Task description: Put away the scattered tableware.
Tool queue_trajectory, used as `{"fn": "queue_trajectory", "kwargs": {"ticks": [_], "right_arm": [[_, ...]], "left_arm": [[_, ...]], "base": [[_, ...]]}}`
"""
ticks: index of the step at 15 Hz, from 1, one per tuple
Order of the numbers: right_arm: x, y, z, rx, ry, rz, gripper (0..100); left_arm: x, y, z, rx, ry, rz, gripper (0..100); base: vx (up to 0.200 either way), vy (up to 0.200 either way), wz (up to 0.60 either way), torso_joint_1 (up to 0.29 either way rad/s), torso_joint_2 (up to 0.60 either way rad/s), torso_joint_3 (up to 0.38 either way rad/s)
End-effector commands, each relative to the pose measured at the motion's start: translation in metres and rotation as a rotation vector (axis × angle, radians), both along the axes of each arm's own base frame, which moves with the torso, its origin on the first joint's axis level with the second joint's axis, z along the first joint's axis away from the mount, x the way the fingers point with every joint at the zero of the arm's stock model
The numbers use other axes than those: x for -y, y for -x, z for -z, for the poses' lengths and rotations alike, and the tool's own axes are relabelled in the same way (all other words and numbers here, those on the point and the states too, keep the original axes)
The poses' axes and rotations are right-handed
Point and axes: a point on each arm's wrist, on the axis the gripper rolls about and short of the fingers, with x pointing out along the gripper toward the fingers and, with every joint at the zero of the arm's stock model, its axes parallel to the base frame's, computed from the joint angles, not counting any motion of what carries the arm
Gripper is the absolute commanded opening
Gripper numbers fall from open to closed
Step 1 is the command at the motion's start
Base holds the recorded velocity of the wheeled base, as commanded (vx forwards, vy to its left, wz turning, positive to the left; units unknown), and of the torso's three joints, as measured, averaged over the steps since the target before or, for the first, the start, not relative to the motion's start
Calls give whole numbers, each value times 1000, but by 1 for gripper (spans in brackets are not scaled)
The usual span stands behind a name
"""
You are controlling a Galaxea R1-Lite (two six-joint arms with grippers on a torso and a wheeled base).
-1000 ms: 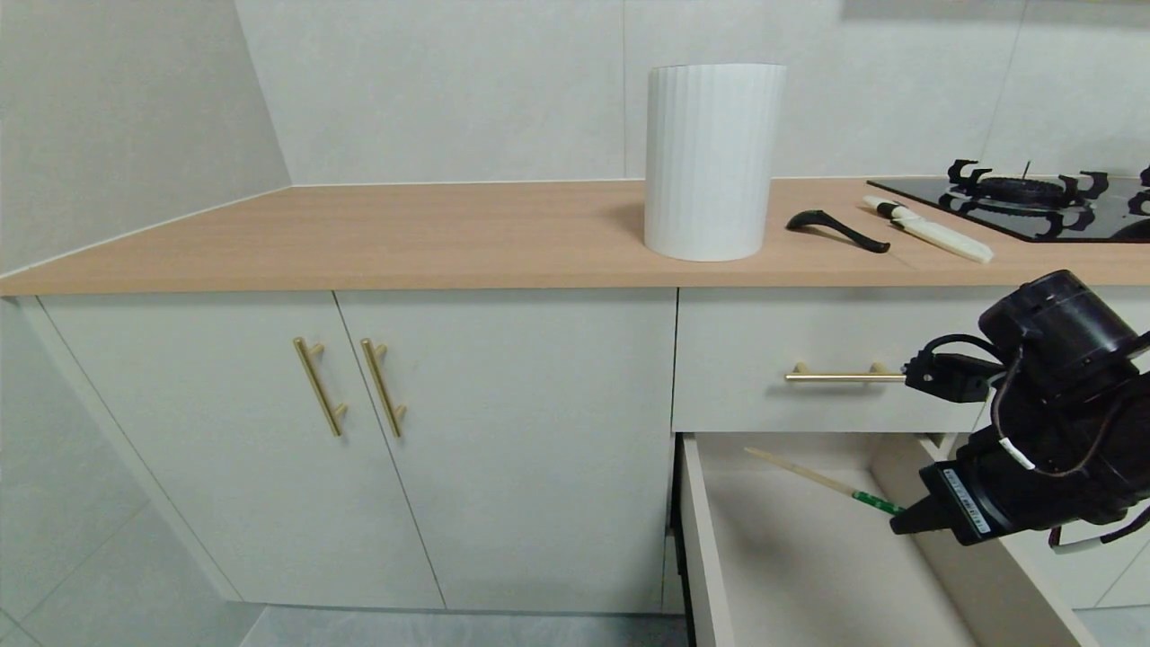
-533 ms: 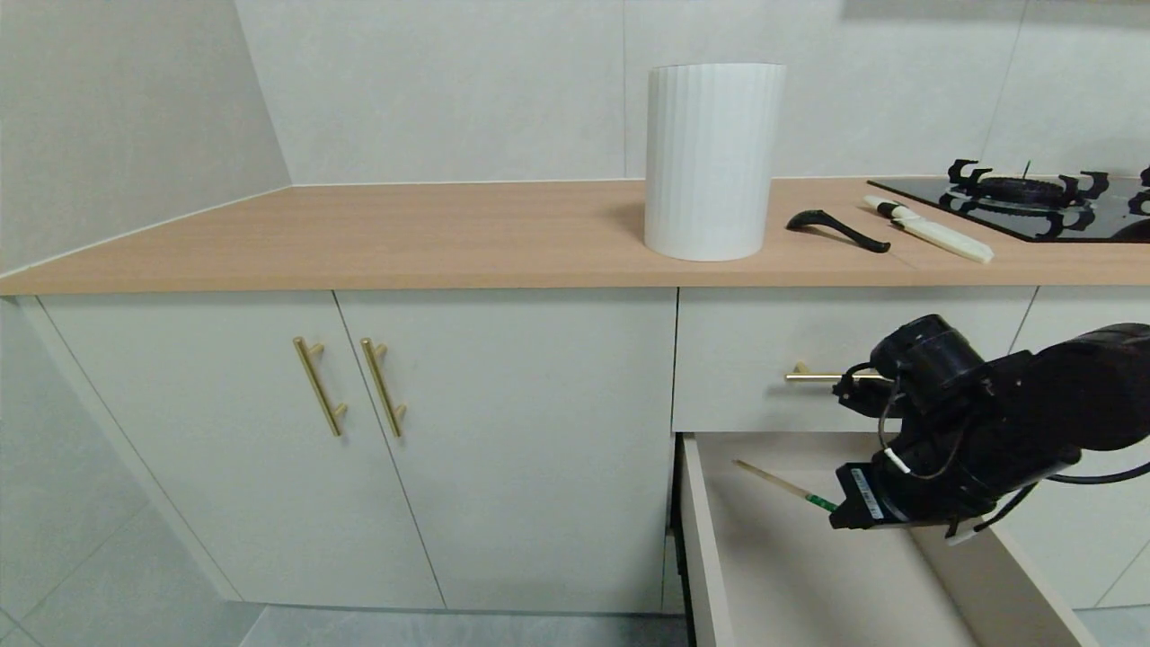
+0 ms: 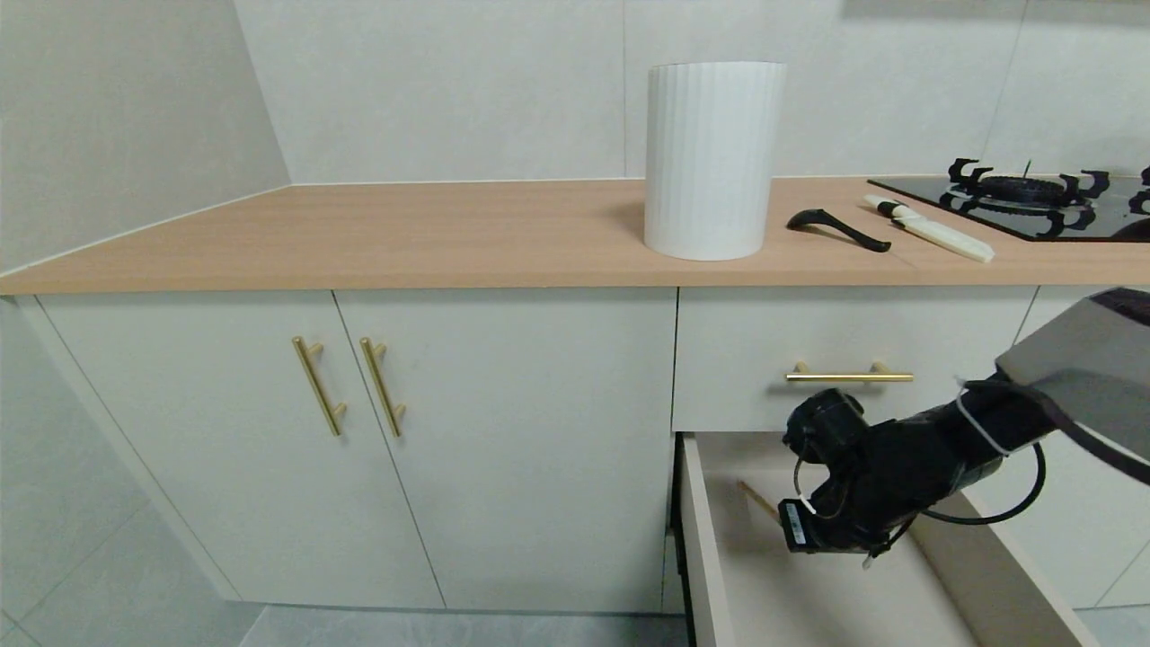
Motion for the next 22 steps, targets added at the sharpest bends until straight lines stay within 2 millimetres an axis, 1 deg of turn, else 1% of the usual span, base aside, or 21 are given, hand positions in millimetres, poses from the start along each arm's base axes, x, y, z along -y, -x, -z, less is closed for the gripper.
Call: {"fn": "queue_trajectory", "kwargs": {"ticks": [1,2,3,8,21,22], "right_arm": [[-6,0,31,-76,37,-15,0],[-6,0,31,-76,37,-15,0],[-9,2,42,-89,81,-16,0],[-16,2,54,-59,159,-11,0],[-16,2,54,-54,160,-3,0],[-16,2,54,-54,160,-3,100]], "left_arm": [[0,0,0,0,0,0,100],[0,0,0,0,0,0,100],[0,0,0,0,0,0,100],[0,0,0,0,0,0,100],[0,0,0,0,0,0,100],[0,0,0,0,0,0,100]], "base": [[0,0,0,0,0,0],[0,0,0,0,0,0],[0,0,0,0,0,0],[0,0,0,0,0,0],[0,0,0,0,0,0],[0,0,0,0,0,0]]}}
